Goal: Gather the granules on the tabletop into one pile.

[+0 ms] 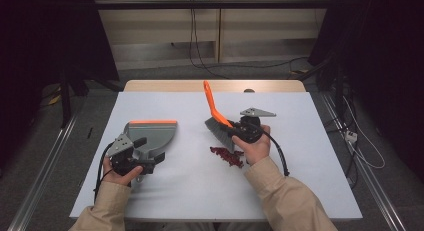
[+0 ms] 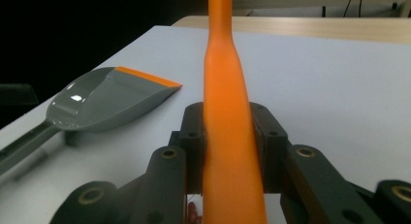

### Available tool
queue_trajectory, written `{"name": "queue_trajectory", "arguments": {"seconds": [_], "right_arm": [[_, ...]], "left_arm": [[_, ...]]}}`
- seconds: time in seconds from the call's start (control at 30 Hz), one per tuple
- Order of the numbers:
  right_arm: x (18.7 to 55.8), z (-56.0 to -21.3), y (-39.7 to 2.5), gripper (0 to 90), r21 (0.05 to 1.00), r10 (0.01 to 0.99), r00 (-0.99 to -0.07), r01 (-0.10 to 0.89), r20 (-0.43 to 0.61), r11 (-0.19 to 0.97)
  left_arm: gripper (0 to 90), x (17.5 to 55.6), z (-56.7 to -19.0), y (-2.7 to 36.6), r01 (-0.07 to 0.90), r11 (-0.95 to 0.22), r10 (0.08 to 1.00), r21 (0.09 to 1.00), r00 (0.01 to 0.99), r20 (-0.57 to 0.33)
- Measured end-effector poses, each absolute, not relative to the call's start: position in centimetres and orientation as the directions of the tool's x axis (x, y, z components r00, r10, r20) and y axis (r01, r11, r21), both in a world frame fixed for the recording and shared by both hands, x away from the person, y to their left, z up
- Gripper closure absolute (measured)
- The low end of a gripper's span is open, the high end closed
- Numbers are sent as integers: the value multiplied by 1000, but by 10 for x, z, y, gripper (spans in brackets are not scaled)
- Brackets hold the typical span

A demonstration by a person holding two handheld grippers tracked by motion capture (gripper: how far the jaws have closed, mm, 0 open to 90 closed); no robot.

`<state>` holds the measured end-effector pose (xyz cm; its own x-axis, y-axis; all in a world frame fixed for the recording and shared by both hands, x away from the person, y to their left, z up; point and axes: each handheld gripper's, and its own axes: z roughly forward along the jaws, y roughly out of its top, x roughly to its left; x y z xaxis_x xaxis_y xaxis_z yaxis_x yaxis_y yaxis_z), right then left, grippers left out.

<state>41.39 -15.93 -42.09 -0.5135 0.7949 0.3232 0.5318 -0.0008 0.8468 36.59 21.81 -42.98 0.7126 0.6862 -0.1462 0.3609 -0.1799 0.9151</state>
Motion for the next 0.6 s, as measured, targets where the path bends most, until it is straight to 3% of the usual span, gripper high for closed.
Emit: {"name": "queue_trajectory", "arguments": {"seconds": [0.6], "right_arm": [[391,-432,-123,714,797,800,-450,602,398,-58]], "left_arm": [[56,365,-428,218,355,-188,684,916,717,-137]]}}
